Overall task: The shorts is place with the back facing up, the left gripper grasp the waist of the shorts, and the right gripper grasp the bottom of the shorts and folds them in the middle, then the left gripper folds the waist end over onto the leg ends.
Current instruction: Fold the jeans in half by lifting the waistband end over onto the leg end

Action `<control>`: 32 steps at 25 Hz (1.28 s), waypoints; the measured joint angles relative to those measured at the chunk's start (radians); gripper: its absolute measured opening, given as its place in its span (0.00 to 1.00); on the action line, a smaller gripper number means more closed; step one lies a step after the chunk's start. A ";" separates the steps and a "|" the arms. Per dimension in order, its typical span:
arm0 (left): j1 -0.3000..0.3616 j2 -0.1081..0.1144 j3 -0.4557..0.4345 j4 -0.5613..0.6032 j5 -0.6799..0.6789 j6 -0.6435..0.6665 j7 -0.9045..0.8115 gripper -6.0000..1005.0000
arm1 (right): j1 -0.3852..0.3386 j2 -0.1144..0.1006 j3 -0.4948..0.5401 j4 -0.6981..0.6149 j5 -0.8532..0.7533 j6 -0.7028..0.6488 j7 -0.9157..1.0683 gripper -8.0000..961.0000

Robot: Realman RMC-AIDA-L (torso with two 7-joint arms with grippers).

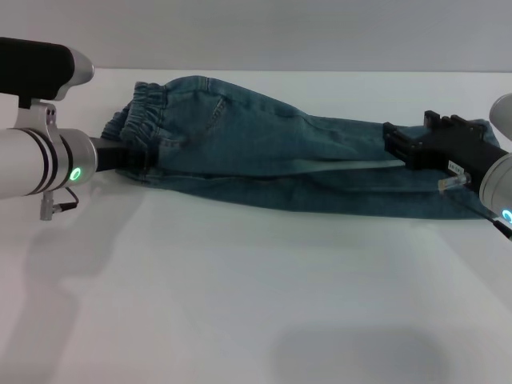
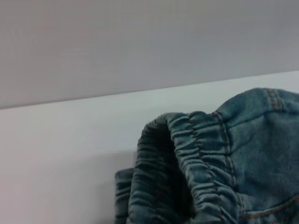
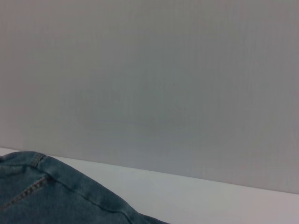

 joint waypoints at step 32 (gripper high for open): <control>0.099 0.004 0.040 -0.270 -0.042 -0.019 0.023 0.02 | 0.011 -0.003 -0.004 0.013 -0.008 -0.056 -0.009 0.64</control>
